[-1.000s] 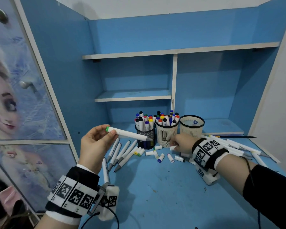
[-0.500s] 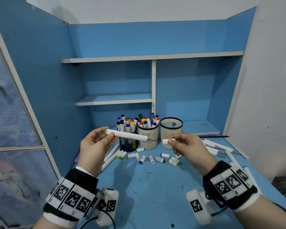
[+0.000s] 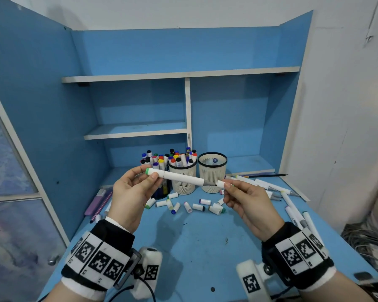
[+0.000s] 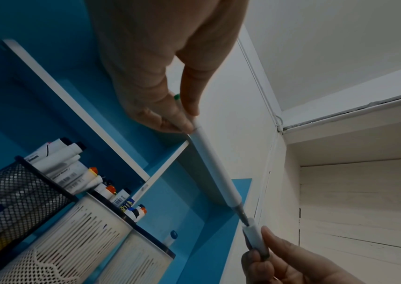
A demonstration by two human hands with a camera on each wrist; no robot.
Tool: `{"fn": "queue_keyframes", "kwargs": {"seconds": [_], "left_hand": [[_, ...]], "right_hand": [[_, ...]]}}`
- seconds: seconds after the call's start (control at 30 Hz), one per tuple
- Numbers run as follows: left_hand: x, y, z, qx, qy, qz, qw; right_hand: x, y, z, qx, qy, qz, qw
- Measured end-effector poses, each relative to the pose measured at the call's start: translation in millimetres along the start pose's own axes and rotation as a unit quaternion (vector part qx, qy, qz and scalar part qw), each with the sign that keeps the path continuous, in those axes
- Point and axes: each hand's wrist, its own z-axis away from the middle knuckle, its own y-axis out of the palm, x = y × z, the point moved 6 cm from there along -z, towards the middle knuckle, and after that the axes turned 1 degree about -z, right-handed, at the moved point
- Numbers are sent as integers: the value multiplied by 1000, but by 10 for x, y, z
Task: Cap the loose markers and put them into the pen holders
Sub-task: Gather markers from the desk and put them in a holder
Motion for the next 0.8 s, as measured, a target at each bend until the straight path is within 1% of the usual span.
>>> {"fn": "queue_keyframes", "kwargs": {"seconds": [0.2, 0.3, 0.37, 0.43, 0.53, 0.67, 0.8], "left_hand": [[35, 0, 36, 1, -17, -6, 1000], [41, 19, 52, 26, -32, -24, 999], [51, 65, 75, 60, -47, -62, 995], [71, 109, 101, 91, -56, -124, 986], [116, 137, 128, 114, -67, -178, 975], [179, 162, 146, 125, -77, -167, 975], [262, 219, 154, 129, -87, -151, 976]], "right_hand": [[-6, 55, 59, 15, -3, -17, 1000], [-10, 80, 75, 18, -7, -4, 1000], [-6, 92, 76, 20, -13, 1, 1000], [-2, 117, 86, 30, -18, 11, 999], [28, 167, 118, 48, -41, 56, 996], [93, 209, 154, 53, -71, 112, 990], [32, 288, 204, 48, -73, 131, 987]]}}
